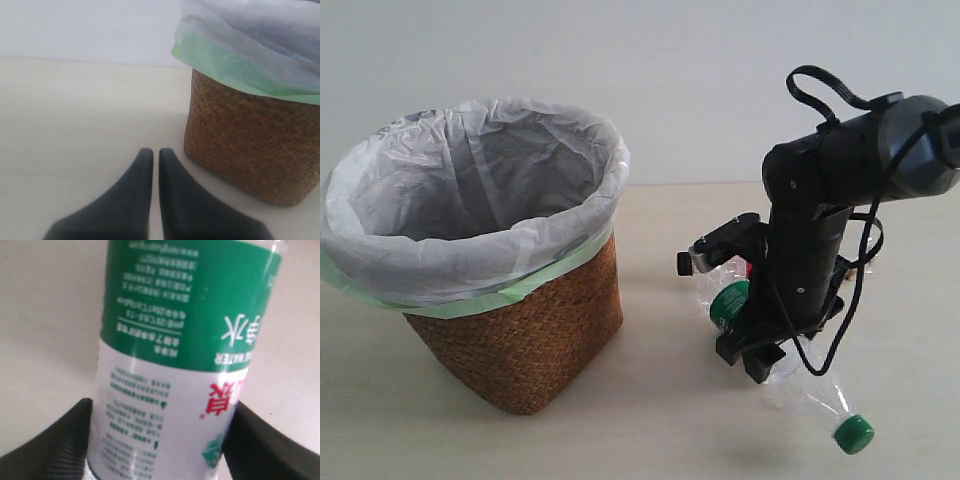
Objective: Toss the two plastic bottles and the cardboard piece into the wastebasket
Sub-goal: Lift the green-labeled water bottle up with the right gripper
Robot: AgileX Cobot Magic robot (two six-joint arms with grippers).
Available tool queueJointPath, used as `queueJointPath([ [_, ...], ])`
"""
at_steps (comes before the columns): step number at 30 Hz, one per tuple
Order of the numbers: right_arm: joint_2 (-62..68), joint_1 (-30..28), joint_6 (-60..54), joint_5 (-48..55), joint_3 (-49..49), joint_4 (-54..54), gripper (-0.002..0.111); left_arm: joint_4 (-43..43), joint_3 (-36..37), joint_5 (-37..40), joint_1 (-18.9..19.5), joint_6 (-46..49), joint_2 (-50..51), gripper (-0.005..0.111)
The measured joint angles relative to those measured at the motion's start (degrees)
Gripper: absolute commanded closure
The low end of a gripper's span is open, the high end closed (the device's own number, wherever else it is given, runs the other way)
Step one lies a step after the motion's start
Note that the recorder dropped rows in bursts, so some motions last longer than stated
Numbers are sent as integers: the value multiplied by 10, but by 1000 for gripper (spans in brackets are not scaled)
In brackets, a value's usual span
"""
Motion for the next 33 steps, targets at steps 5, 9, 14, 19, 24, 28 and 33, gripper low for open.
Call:
queueJointPath([
  [5, -81, 0, 4, 1, 0, 26, 108, 0, 0, 0, 0, 0, 0, 103],
  [9, -172, 0, 21, 9, 0, 35, 108, 0, 0, 0, 0, 0, 0, 103],
  [14, -265, 0, 40, 0, 51, 38, 108, 0, 0, 0, 0, 0, 0, 103],
  [19, -303, -7, 49, 1, 116, 38, 108, 0, 0, 0, 0, 0, 0, 103],
  [24, -339, -37, 70, -2, 150, 35, 108, 0, 0, 0, 0, 0, 0, 103],
  [28, -351, -78, 81, 0, 153, 21, 108, 0, 0, 0, 0, 0, 0, 103],
  [33, -352, -143, 88, 9, 153, -3, 108, 0, 0, 0, 0, 0, 0, 103],
])
